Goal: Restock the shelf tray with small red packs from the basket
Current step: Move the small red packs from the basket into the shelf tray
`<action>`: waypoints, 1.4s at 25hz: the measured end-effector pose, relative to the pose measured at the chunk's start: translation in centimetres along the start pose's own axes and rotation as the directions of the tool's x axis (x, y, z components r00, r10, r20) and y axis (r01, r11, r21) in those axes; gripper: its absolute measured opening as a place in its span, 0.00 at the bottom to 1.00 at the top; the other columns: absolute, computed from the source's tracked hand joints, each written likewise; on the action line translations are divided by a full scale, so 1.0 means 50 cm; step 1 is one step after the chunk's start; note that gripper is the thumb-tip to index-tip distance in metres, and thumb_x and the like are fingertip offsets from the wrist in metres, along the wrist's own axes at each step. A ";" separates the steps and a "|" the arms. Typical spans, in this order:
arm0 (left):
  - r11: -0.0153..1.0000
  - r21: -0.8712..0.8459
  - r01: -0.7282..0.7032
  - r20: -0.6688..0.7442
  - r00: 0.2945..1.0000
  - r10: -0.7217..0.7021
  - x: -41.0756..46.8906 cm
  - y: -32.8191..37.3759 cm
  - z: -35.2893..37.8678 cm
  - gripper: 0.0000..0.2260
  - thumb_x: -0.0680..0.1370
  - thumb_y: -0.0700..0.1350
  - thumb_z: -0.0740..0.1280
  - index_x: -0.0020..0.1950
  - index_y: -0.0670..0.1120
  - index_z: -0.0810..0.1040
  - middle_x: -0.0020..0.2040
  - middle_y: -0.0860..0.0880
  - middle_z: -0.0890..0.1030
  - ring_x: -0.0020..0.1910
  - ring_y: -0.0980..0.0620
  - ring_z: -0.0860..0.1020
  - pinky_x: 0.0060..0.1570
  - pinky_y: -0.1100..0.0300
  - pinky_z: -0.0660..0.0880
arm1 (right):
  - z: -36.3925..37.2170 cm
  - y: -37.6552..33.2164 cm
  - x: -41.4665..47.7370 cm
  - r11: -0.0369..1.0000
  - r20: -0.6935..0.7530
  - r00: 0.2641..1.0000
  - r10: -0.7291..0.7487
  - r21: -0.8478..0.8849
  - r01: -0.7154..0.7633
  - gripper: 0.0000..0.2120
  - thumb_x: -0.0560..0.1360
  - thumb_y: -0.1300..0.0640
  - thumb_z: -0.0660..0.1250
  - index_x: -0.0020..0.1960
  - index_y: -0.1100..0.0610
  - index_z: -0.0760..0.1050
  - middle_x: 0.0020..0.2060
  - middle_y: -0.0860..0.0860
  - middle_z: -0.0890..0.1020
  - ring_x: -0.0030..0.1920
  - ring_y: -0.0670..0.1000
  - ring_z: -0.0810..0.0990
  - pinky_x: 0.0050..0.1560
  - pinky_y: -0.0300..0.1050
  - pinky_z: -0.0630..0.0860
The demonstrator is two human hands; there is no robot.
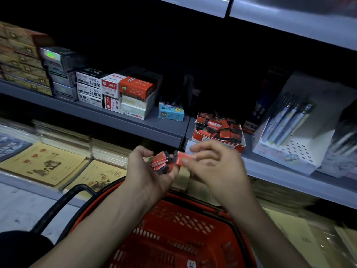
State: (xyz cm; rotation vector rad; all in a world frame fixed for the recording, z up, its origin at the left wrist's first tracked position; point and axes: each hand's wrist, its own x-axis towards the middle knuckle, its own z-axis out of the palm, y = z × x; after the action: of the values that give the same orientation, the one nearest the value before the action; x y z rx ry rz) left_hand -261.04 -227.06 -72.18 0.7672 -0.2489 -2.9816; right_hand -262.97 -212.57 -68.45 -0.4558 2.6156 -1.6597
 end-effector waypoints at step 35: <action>0.937 0.348 0.042 0.133 0.987 -0.094 -0.001 -0.040 0.007 0.14 0.81 0.26 0.57 0.67 0.27 0.71 0.64 0.26 0.75 0.64 0.35 0.79 0.56 0.41 0.82 | -0.107 0.056 0.117 0.559 0.019 0.877 -0.480 -0.764 0.323 0.13 0.76 0.69 0.68 0.56 0.57 0.84 0.50 0.50 0.82 0.51 0.52 0.78 0.51 0.46 0.76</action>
State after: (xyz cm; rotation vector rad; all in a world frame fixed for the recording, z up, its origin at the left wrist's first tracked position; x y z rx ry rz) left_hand -261.20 -225.06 -72.18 0.5859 -0.7853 -3.1046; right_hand -270.10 -208.20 -67.72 -1.0234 3.4752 -0.5221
